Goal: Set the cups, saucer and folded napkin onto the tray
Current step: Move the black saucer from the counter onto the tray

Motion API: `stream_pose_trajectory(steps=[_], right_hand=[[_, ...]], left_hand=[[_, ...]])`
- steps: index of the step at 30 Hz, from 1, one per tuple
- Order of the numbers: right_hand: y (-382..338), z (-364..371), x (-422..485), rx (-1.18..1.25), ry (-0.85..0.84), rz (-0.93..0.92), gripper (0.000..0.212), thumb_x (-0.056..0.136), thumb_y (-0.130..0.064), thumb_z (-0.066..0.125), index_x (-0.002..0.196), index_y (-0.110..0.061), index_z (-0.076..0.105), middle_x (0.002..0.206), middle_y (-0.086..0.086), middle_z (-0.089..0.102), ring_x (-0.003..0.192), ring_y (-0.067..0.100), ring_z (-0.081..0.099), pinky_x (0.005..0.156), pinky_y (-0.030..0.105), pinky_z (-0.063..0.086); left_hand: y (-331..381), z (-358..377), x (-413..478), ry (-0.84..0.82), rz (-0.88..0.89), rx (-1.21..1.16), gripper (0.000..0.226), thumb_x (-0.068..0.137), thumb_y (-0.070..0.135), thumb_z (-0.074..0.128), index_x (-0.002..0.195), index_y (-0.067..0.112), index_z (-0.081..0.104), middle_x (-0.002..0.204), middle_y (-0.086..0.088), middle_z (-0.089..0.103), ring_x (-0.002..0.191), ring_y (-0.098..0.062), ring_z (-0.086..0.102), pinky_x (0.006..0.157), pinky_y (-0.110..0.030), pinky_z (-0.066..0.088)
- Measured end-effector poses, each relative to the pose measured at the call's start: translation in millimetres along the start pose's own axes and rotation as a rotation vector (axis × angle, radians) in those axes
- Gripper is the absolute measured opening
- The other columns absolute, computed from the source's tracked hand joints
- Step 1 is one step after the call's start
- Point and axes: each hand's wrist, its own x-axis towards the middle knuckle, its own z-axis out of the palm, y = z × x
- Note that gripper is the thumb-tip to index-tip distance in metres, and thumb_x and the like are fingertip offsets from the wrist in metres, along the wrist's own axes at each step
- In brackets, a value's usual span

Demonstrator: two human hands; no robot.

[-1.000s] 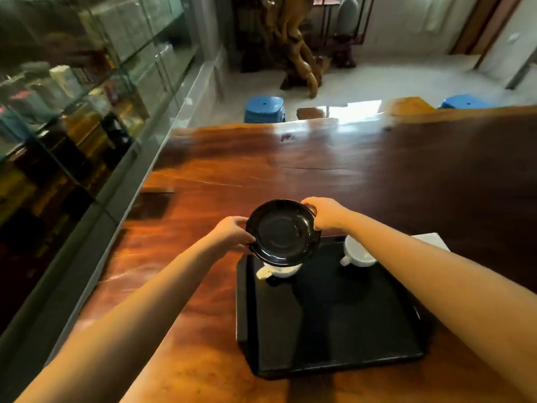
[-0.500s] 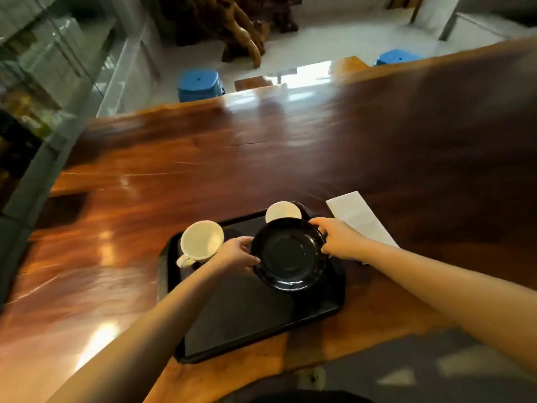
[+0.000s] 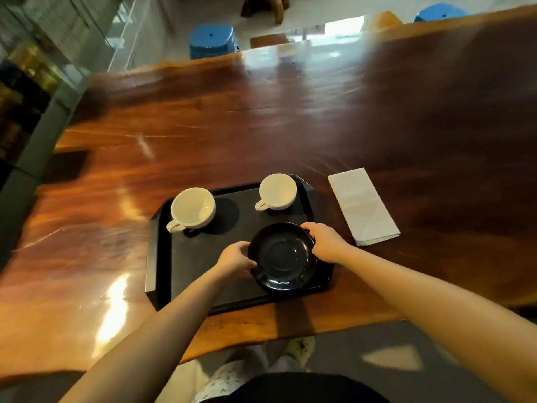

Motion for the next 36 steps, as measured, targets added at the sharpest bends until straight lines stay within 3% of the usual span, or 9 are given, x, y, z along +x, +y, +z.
stream_pose_trajectory(steps=[8, 18, 25, 31, 36], right_hand=[[-1, 12, 16, -0.083, -0.004, 0.037, 0.060, 0.089, 0.004, 0.048, 0.143, -0.015, 0.032, 0.134, 0.017, 0.045, 0.115, 0.035, 0.053, 0.095, 0.043, 0.050], [-10, 19, 27, -0.055, 0.002, 0.099, 0.065, 0.088, 0.005, 0.050, 0.146, -0.014, 0.026, 0.139, 0.018, 0.037, 0.116, 0.036, 0.052, 0.092, 0.038, 0.049], [-14, 20, 35, -0.041, 0.009, 0.125, 0.070, 0.086, 0.004, 0.055, 0.147, -0.014, 0.024, 0.143, 0.018, 0.034, 0.125, 0.035, 0.046, 0.099, 0.040, 0.047], [-19, 14, 38, -0.044, 0.012, 0.115, 0.070, 0.088, 0.001, 0.054, 0.148, -0.014, 0.022, 0.145, 0.017, 0.035, 0.129, 0.034, 0.044, 0.101, 0.040, 0.045], [-25, -3, 39, -0.101, -0.038, 0.115, 0.060, 0.088, -0.006, 0.056, 0.143, -0.009, 0.032, 0.137, 0.018, 0.046, 0.120, 0.033, 0.051, 0.097, 0.040, 0.049]], left_hand=[[-3, 2, 17, 0.003, -0.033, 0.035, 0.059, 0.080, -0.008, 0.063, 0.135, 0.009, 0.046, 0.126, -0.017, 0.054, 0.110, -0.032, 0.060, 0.072, -0.033, 0.058], [-3, -7, 31, 0.002, -0.011, 0.042, 0.059, 0.081, -0.009, 0.061, 0.134, 0.011, 0.046, 0.129, -0.015, 0.055, 0.112, -0.033, 0.059, 0.070, -0.032, 0.057], [0, -13, 38, -0.014, 0.005, 0.072, 0.059, 0.081, -0.009, 0.059, 0.134, 0.012, 0.046, 0.130, -0.014, 0.054, 0.116, -0.032, 0.057, 0.081, -0.037, 0.057], [7, -24, 42, -0.028, 0.030, 0.184, 0.055, 0.083, 0.001, 0.061, 0.134, 0.013, 0.046, 0.127, -0.013, 0.056, 0.101, -0.028, 0.066, 0.078, -0.035, 0.059], [28, -36, 39, -0.001, 0.067, 0.407, 0.046, 0.086, 0.012, 0.055, 0.132, 0.012, 0.048, 0.126, -0.012, 0.057, 0.092, -0.025, 0.066, 0.076, -0.035, 0.059]])
